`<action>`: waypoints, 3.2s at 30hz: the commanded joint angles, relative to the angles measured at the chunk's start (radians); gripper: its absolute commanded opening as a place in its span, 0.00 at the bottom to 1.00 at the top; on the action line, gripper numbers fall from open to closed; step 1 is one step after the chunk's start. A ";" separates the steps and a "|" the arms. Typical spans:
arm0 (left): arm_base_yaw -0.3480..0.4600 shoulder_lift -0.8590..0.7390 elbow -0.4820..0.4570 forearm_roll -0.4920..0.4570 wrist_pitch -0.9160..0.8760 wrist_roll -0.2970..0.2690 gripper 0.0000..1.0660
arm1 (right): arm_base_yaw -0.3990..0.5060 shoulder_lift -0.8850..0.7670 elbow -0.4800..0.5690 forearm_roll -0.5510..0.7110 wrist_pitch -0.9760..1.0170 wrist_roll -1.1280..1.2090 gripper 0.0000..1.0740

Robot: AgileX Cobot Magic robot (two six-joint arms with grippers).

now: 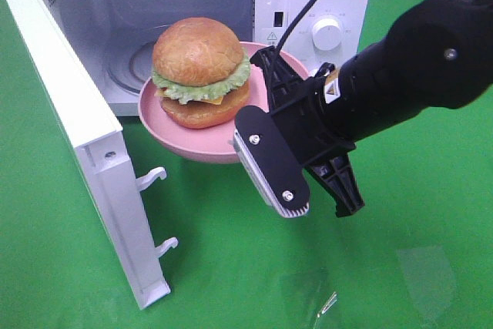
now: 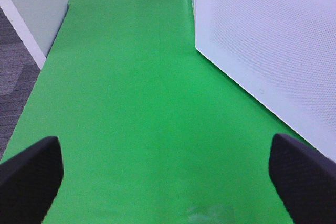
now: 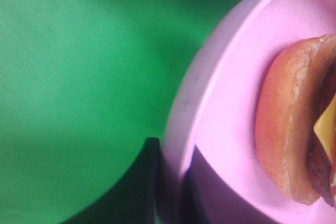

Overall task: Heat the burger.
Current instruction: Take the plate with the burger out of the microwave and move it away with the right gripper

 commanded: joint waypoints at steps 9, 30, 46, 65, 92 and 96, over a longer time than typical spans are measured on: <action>-0.001 -0.019 0.003 -0.003 -0.013 -0.002 0.94 | 0.014 -0.256 0.165 -0.137 0.028 0.209 0.00; -0.001 -0.019 0.003 -0.003 -0.013 -0.002 0.94 | 0.014 -0.542 0.219 -0.409 0.354 0.762 0.00; -0.001 -0.019 0.003 -0.003 -0.013 -0.002 0.94 | 0.014 -0.541 0.219 -0.557 0.446 1.109 0.00; -0.001 -0.019 0.003 -0.003 -0.013 -0.002 0.94 | 0.013 -0.410 0.219 -0.831 0.576 1.654 0.00; -0.001 -0.019 0.003 -0.003 -0.013 -0.002 0.94 | -0.034 -0.083 0.218 -0.952 0.793 2.329 0.02; -0.001 -0.019 0.003 -0.003 -0.013 -0.002 0.94 | -0.091 -0.048 0.218 -0.952 0.788 2.346 0.02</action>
